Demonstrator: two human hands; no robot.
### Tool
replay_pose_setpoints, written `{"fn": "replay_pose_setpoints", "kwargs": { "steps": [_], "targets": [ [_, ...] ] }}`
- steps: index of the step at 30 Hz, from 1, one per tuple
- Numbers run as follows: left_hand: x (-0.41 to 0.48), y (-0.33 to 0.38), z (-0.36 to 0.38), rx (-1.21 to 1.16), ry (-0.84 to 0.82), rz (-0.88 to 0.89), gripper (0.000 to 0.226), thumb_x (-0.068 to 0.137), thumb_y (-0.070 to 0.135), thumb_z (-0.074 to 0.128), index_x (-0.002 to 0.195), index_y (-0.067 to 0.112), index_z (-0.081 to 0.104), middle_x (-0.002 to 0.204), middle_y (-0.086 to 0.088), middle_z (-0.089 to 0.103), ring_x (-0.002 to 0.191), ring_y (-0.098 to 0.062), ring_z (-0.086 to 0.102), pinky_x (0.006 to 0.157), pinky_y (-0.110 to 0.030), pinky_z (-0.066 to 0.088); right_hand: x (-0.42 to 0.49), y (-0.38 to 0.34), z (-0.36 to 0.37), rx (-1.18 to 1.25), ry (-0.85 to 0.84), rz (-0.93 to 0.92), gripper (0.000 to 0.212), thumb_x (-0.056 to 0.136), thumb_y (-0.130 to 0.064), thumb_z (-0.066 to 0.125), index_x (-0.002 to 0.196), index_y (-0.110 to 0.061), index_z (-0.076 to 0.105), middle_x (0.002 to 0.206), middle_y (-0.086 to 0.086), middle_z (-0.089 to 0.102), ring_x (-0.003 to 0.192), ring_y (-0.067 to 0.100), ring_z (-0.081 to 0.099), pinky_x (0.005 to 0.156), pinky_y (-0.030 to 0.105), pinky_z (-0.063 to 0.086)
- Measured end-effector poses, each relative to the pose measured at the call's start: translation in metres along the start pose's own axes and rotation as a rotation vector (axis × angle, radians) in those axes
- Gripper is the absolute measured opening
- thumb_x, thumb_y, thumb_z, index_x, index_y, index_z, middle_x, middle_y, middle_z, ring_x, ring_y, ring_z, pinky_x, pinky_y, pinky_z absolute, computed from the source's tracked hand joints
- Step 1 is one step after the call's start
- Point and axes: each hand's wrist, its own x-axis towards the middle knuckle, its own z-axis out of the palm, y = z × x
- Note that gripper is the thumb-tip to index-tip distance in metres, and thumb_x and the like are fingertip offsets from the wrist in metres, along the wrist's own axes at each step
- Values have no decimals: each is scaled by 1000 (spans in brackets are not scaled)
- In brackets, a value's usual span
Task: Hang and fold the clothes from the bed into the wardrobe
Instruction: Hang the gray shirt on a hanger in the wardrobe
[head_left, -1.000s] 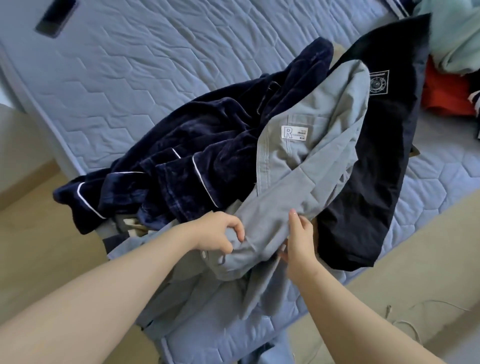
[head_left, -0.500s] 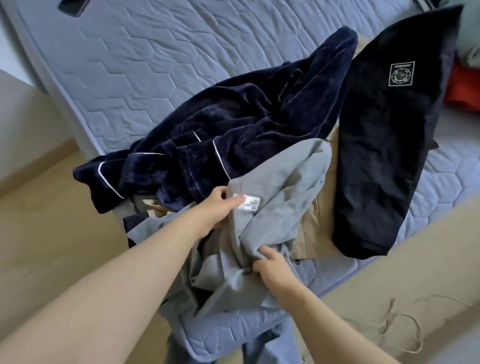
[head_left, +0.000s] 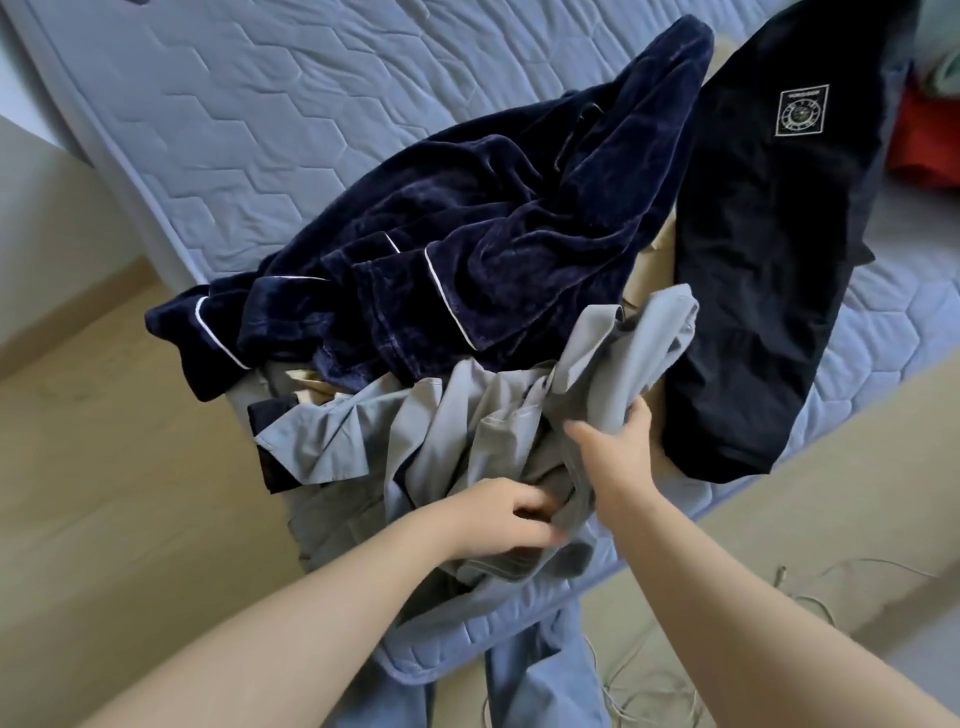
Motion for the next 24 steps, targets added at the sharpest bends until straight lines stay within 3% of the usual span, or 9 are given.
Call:
{"fn": "replay_pose_setpoints", "kwargs": {
  "steps": [4, 6, 8, 12, 14, 16, 18, 21, 24],
  "targets": [
    [12, 3, 2, 61, 509, 42, 20, 94, 27, 49, 105, 24, 66, 101, 9, 65, 97, -10, 58, 91, -32, 48, 7, 17, -27, -90, 140, 132, 37, 84, 2, 42, 118, -9, 51, 96, 9, 59, 85, 26, 53, 73, 32, 42],
    [19, 6, -2, 269, 782, 43, 25, 94, 23, 46, 118, 26, 56, 118, 7, 57, 105, -14, 52, 90, -30, 44, 7, 28, -42, -86, 127, 217, 33, 87, 0, 38, 116, -11, 50, 85, 5, 56, 76, 24, 51, 71, 32, 40],
    [30, 8, -8, 468, 879, 57, 41, 92, 25, 50, 132, 25, 41, 137, 5, 41, 122, -18, 40, 98, -30, 35, 7, 44, -58, -157, 88, 311, 28, 89, -1, 39, 111, -13, 50, 80, 5, 54, 70, 23, 49, 69, 31, 41],
    [58, 18, -7, 704, 594, -13, 70, 87, 30, 59, 143, 26, 18, 149, 4, 26, 132, -23, 34, 102, -38, 30, 11, 61, -79, -254, 165, 395, 34, 86, -8, 50, 119, -13, 42, 101, 14, 54, 78, 29, 51, 72, 37, 41],
    [69, 18, -3, 740, 524, -78, 56, 89, 21, 54, 139, 26, 29, 138, 1, 45, 125, -25, 43, 96, -37, 32, 17, 56, -85, -291, 302, 269, 49, 90, -12, 50, 136, -13, 35, 125, 16, 52, 102, 34, 55, 82, 39, 43],
    [73, 16, -3, 738, 586, -67, 27, 90, 12, 45, 114, 22, 53, 115, -2, 60, 111, -26, 51, 85, -33, 34, 22, 44, -85, -205, 372, 73, 45, 94, -17, 46, 138, -13, 37, 129, 11, 53, 110, 30, 53, 88, 36, 41],
    [71, 16, -4, 582, 573, -31, 13, 89, 12, 45, 92, 15, 57, 88, -2, 59, 89, -25, 52, 69, -30, 35, 28, 32, -77, -118, 309, -27, 44, 94, -28, 50, 135, -15, 39, 128, 5, 52, 113, 24, 52, 94, 35, 41],
    [54, 19, -12, 304, 450, 39, 11, 88, 15, 54, 83, 8, 61, 69, 2, 51, 74, -19, 47, 62, -28, 32, 37, 17, -59, -3, 129, 70, 67, 84, -39, 64, 139, -17, 31, 131, 2, 47, 120, 21, 48, 103, 41, 41],
    [24, 20, -26, -40, 370, 70, 7, 77, 10, 64, 70, 9, 64, 66, 1, 58, 69, -14, 53, 68, -27, 40, 41, 9, -43, -21, 8, 211, 46, 83, -27, 67, 121, -11, 47, 110, 6, 58, 97, 23, 58, 84, 43, 53]
  ]
}}
